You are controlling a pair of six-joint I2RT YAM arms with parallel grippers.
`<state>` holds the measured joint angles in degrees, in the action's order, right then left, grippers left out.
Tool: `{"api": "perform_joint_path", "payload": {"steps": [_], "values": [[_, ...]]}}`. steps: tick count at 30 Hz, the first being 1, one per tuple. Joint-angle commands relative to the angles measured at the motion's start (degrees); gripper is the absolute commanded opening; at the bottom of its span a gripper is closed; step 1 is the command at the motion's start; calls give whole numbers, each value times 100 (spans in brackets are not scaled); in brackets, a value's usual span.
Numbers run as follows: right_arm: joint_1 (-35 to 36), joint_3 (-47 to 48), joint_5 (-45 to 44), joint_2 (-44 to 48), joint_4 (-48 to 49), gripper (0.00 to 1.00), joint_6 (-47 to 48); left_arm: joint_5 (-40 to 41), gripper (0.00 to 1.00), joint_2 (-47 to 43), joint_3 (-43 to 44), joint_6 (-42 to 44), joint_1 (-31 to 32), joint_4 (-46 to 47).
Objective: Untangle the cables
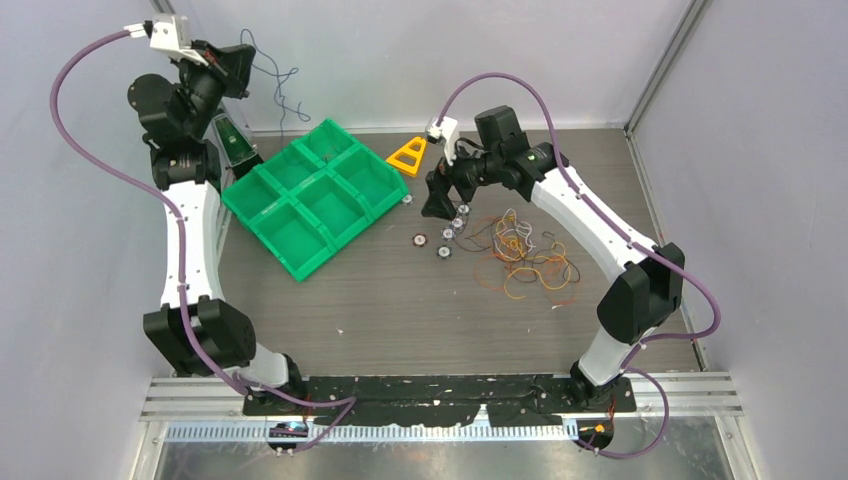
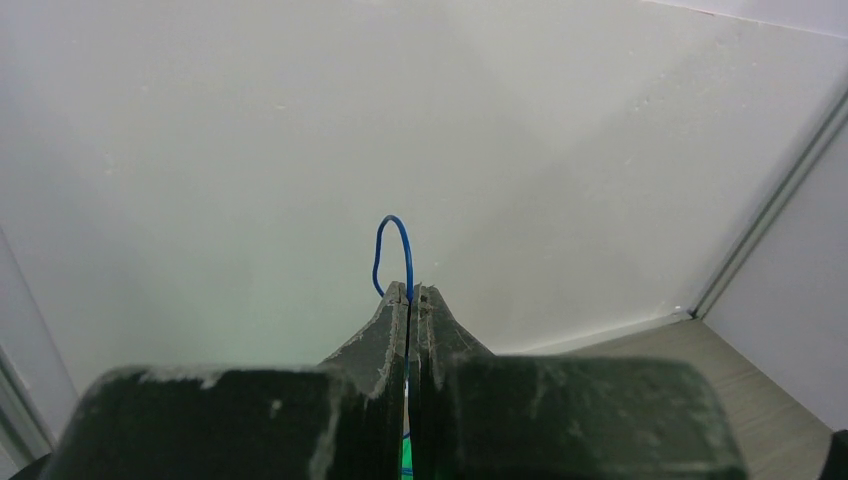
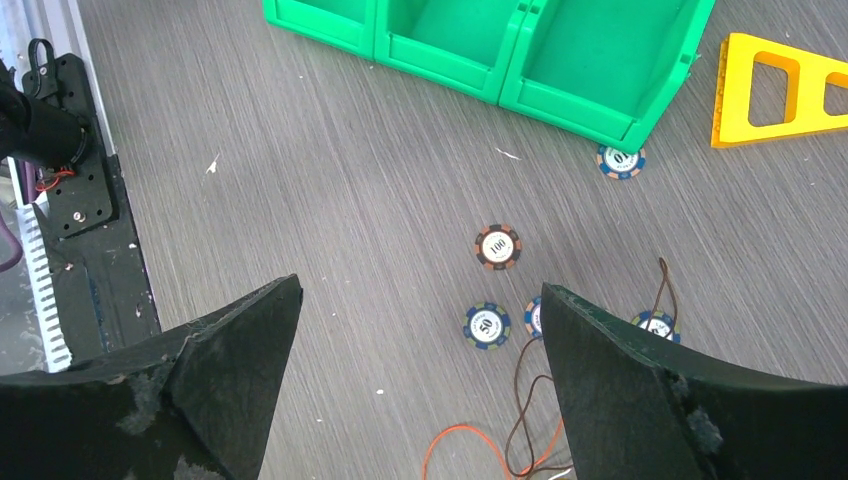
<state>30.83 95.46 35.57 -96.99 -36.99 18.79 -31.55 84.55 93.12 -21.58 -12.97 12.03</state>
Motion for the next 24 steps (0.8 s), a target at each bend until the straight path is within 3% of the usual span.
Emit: {"api": "perform_joint_path", "payload": {"steps": [1,14,24], "values": [[-53,54,-25,271,-37,95,109,-10,0,274,401,167,-151,689],[-168,104,-35,225,-192,95,203,-93,0,1008,947,247,-395,753],[-217,129,-26,159,-253,95,213,-86,0,1220,926,818,-583,441]]}}
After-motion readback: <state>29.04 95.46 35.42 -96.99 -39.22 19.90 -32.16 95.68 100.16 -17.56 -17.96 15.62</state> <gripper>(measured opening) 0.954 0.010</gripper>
